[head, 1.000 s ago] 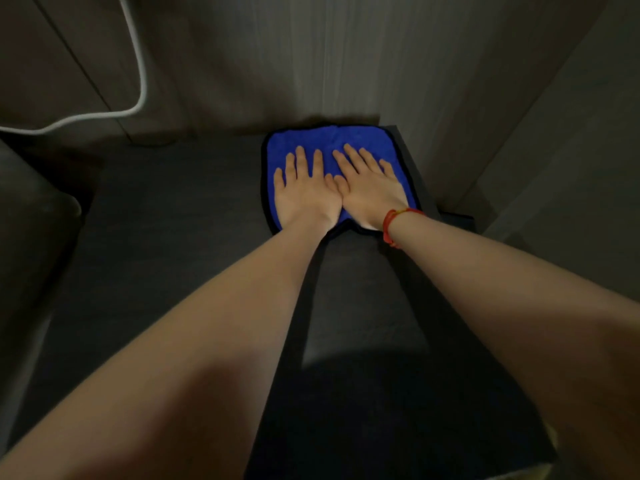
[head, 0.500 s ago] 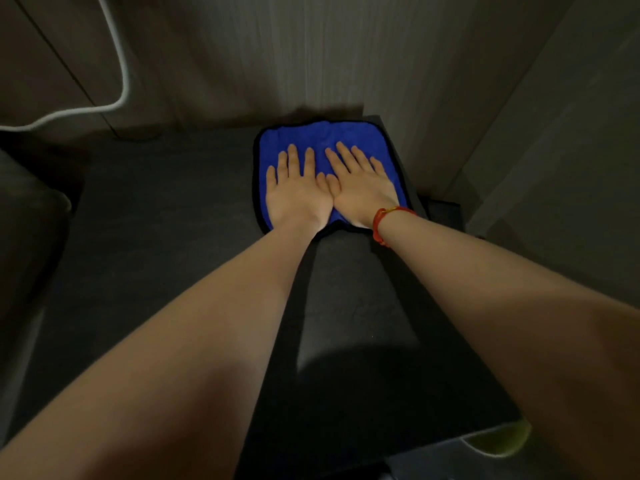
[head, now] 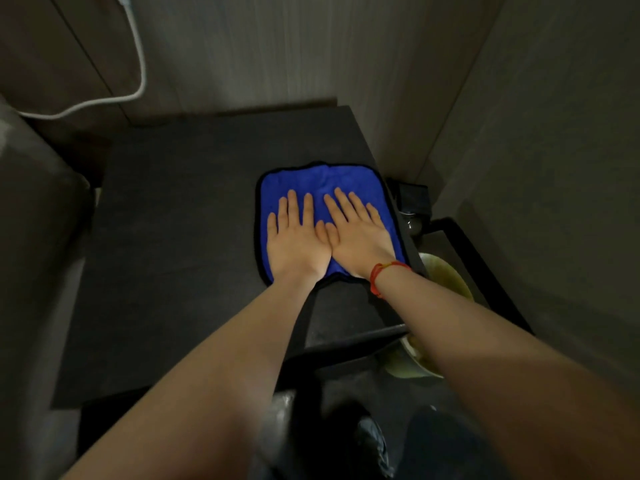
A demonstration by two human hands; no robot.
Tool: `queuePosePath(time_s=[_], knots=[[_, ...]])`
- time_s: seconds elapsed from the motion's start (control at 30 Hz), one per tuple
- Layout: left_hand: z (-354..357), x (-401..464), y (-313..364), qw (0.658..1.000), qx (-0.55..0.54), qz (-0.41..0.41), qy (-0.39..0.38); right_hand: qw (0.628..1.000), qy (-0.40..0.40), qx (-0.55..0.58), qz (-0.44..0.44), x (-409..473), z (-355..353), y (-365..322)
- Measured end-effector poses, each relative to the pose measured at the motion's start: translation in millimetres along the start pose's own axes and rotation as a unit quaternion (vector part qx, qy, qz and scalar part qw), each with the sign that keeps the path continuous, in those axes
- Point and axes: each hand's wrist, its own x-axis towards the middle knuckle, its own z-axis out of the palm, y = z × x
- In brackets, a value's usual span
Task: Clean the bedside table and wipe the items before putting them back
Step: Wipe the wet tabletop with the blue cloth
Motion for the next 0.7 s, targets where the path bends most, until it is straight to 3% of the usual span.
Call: queuePosePath(time_s=[0.37,0.7], knots=[[2,-77,3,1.000,-0.004,0.002,0.000,1.000,0.008,-0.010,0.000,-73,13,-4],[1,-60,7,1.000,-0.008,0.003,-0.006,1.000,0.007,-0.008,-0.015,-57,9,1]])
